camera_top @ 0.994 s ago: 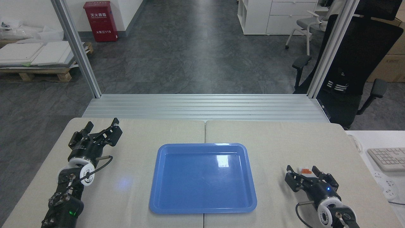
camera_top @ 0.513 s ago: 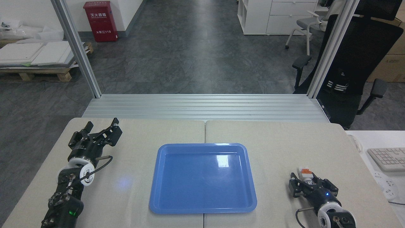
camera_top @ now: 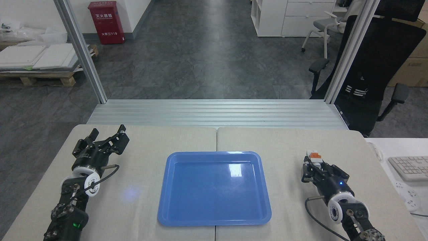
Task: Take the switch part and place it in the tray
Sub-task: 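Carry the switch part with the right gripper over the blue tray and lower it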
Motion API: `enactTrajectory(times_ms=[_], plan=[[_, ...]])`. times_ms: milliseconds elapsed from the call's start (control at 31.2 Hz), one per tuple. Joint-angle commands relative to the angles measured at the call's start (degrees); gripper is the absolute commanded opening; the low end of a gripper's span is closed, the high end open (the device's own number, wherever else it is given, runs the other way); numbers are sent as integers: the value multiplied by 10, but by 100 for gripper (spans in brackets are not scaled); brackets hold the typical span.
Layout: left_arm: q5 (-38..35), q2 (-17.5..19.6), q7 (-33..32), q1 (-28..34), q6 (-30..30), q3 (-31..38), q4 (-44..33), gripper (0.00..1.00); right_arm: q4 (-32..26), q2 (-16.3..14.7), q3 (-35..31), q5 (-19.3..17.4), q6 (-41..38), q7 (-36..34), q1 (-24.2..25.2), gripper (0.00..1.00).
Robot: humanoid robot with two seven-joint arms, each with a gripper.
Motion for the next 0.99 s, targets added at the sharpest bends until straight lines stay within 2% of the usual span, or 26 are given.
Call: enactTrajectory(times_ms=[0,96,192,288,353,449,737,801,833,962], plan=[[0,0,0,0,0,0,0,100,-55,80,58,13,38,45,-45,12],[0,0,0,0,0,0,0,100,-50,109,141,50,94,65,-69,13],[-1,1,0,0,0,0,0,100,-40,130,213,70,129,77,-76,13],[0,0,0,0,0,0,0,100,-5,184,236,101,150,83,-71,13],[-1,1,0,0,0,0,0,100,18,204,239,131,159,98,-69,13],[0,0,0,0,0,0,0,100,38,213,242,154,165,105,-55,14],[-1,0,0,0,0,0,0,100,64,213,253,162,167,107,-34,18],[0,0,0,0,0,0,0,100,64,213,253,162,167,107,-33,24],[-1,0,0,0,0,0,0,100,64,213,253,162,167,107,-33,32],[-1,0,0,0,0,0,0,100,60,215,243,156,172,104,-33,84]])
